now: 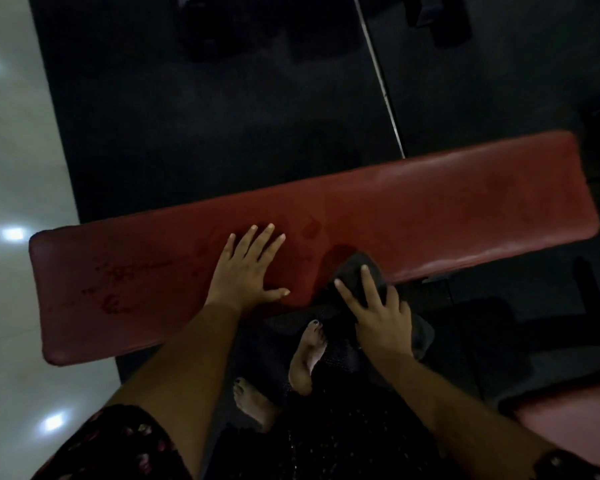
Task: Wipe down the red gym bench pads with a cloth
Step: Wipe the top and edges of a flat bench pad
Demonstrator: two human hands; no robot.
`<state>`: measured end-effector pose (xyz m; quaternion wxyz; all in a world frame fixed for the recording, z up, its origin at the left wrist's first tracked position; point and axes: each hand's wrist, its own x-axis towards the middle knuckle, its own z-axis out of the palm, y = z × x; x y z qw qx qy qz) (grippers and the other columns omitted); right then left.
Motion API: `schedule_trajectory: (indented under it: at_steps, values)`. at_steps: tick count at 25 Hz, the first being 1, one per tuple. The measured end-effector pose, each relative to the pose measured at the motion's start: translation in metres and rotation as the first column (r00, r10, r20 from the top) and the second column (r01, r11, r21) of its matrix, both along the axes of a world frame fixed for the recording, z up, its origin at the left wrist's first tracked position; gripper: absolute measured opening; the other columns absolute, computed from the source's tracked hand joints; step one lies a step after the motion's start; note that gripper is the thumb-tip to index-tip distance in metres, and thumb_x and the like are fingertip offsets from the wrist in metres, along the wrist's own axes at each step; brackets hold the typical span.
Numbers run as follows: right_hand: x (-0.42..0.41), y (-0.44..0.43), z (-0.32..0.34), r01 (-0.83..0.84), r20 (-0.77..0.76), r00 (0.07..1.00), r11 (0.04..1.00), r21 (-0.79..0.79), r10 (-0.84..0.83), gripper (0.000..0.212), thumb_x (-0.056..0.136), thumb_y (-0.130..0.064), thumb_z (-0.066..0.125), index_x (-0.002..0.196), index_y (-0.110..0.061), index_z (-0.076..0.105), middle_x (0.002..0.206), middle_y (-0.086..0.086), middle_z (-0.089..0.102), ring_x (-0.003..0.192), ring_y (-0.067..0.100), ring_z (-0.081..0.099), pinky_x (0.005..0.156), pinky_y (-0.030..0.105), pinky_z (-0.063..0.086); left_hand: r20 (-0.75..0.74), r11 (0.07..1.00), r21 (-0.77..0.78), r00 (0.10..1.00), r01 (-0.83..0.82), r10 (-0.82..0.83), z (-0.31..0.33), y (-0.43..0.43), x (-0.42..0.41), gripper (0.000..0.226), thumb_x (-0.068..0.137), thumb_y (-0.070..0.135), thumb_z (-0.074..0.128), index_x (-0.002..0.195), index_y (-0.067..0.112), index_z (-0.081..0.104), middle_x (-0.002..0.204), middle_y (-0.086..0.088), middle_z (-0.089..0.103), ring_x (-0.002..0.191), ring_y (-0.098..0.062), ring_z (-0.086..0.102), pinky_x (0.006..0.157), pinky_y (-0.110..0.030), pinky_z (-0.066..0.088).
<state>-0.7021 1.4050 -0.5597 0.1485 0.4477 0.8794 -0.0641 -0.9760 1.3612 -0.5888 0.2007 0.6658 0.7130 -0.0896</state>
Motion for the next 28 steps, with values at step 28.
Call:
schedule_trajectory:
  at_steps: [28]
  values:
    - [-0.102, 0.025, 0.005, -0.076, 0.007, 0.997, 0.992, 0.101, 0.076, 0.08, 0.074, -0.013, 0.071, 0.143, -0.04, 0.04, 0.152, 0.008, 0.038, 0.097, 0.04, 0.051, 0.065, 0.042, 0.046, 0.041, 0.871, -0.002, 0.87, -0.491, 0.491, -0.003, -0.117, -0.019, 0.111, 0.079, 0.082, 0.037, 0.154, 0.017, -0.011, 0.16, -0.004, -0.019, 0.148, -0.02, -0.018, 0.121, -0.047, -0.008]
